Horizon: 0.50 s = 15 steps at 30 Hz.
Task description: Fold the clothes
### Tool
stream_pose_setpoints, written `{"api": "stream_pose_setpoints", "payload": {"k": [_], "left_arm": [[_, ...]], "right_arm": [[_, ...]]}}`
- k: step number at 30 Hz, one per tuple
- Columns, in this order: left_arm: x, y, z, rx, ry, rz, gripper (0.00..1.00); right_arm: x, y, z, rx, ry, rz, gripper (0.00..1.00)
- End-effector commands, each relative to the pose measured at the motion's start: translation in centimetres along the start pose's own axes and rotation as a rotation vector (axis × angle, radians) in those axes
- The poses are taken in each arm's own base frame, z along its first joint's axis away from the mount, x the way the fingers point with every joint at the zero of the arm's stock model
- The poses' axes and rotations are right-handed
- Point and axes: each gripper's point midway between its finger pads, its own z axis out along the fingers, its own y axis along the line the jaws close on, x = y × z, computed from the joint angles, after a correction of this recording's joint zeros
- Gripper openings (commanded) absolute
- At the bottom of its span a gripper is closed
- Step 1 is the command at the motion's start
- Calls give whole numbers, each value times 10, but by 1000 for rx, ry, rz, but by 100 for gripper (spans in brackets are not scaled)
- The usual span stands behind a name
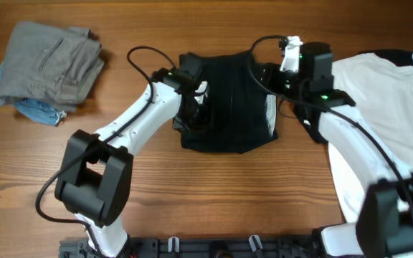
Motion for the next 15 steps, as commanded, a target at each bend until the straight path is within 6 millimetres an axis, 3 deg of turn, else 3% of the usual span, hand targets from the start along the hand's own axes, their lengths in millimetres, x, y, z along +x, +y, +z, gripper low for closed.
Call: {"api": "stream_pose_setpoints", "payload": {"k": [1, 3, 6, 10, 12, 15], "left_arm": [[13, 19, 19, -50, 23, -62, 8], [19, 29, 27, -75, 29, -66, 9], [27, 45, 37, -132, 31, -73, 11], [13, 67, 38, -223, -49, -74, 15], [-9, 80, 32, -247, -135, -125, 16], [-53, 108, 16, -196, -280, -264, 16]], "right_arm": [[36, -52, 45, 155, 77, 33, 24], [63, -71, 65, 189, 148, 96, 25], [87, -83, 70, 194, 228, 153, 25], [89, -54, 46, 109, 291, 188, 26], [86, -41, 27, 103, 303, 182, 27], [72, 5, -18, 16, 290, 75, 28]]}}
